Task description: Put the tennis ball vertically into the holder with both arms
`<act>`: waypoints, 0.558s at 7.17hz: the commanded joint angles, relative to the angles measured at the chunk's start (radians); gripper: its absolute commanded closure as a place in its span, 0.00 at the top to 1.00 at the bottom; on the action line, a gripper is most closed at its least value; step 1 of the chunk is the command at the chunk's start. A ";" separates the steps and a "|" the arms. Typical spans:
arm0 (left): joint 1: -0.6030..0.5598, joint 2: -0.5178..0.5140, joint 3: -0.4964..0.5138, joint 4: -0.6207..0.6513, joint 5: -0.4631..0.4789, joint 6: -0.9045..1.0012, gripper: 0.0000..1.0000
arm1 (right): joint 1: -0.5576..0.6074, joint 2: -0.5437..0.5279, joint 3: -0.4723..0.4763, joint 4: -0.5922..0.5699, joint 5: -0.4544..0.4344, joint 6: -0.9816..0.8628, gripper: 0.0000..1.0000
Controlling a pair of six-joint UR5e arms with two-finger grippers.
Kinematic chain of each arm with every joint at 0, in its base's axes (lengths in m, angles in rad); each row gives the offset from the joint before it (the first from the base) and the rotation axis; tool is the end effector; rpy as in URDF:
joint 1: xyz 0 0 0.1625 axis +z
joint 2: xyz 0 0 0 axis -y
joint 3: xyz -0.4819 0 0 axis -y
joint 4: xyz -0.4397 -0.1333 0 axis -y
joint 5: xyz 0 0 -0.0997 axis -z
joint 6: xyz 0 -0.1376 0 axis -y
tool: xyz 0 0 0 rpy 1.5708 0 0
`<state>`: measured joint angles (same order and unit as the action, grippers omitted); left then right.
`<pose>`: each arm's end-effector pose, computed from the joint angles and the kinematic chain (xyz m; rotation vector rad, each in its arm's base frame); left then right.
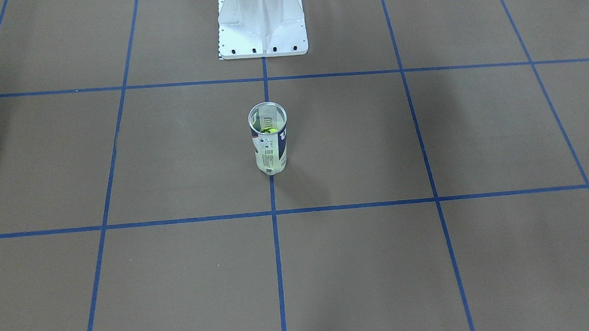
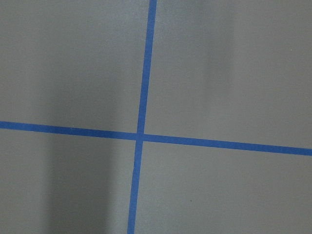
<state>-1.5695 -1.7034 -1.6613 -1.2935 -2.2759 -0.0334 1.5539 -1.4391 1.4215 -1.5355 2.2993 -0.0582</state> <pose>-0.0434 -0.5865 0.6529 -0.0641 0.7040 -0.0499 0.0315 -0.6050 0.7489 0.0320 -0.7282 -0.0782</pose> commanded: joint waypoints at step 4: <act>0.000 0.126 0.012 -0.335 -0.002 0.000 0.99 | 0.000 0.003 0.007 -0.002 0.003 0.005 0.99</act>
<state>-1.5715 -1.6073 -1.6535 -1.5633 -2.2774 -0.0302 1.5532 -1.4366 1.4263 -1.5366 2.3019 -0.0542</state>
